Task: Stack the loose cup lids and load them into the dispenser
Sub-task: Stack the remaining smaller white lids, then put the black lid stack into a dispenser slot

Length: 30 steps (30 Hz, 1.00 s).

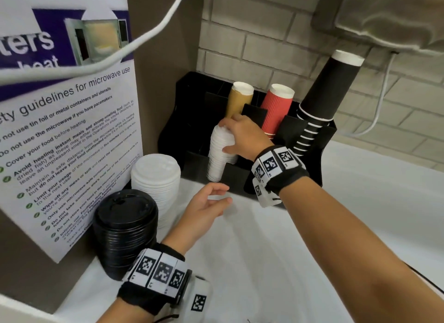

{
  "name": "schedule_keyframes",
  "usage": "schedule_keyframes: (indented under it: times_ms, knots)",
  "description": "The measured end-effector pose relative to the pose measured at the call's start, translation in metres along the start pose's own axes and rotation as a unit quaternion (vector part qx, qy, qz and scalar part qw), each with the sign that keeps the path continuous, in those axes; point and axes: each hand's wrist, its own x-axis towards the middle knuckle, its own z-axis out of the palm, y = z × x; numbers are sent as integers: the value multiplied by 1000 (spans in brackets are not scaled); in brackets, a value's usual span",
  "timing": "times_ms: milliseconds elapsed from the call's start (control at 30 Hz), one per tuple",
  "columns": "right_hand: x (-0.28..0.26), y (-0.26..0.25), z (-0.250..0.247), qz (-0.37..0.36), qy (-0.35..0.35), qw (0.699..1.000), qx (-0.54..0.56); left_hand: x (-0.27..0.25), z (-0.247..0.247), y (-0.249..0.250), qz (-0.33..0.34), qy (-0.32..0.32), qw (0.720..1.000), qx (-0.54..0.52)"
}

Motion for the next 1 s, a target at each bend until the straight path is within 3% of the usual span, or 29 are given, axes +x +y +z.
schedule_keyframes:
  times_ms: [267, 400, 500, 567, 633, 667, 733, 833, 900, 1000]
  knots:
    - [0, -12, 5, -3, 9, 999, -50, 1, 3, -3, -4, -2, 1000, 18]
    - [-5, -12, 4, -8, 3, 1000, -20, -2, 4, 5, 10, -20, 998, 51]
    - [-22, -9, -3, 5, 74, 994, 83, -8, 5, 32, 51, -92, 987, 119]
    - [-41, -10, -6, 22, 150, 973, 171, -14, 5, 58, 85, -168, 969, 160]
    - [-64, -15, -5, 60, 157, 952, 256, -22, 1, 88, 121, -219, 946, 207]
    - [-75, -19, -1, 71, 112, 952, 277, -26, -3, 102, 135, -233, 934, 233]
    - [-95, -32, 12, 52, -44, 957, 283, -31, -12, 125, 144, -244, 915, 287]
    - [-119, -67, 37, 18, -237, 910, 340, -33, -28, 142, 121, -217, 885, 393]
    - [-127, -90, 53, 1, -297, 882, 366, -33, -39, 143, 100, -183, 851, 482]
    - [-129, -114, 71, -11, -323, 858, 399, -37, -54, 139, 28, -127, 798, 588]
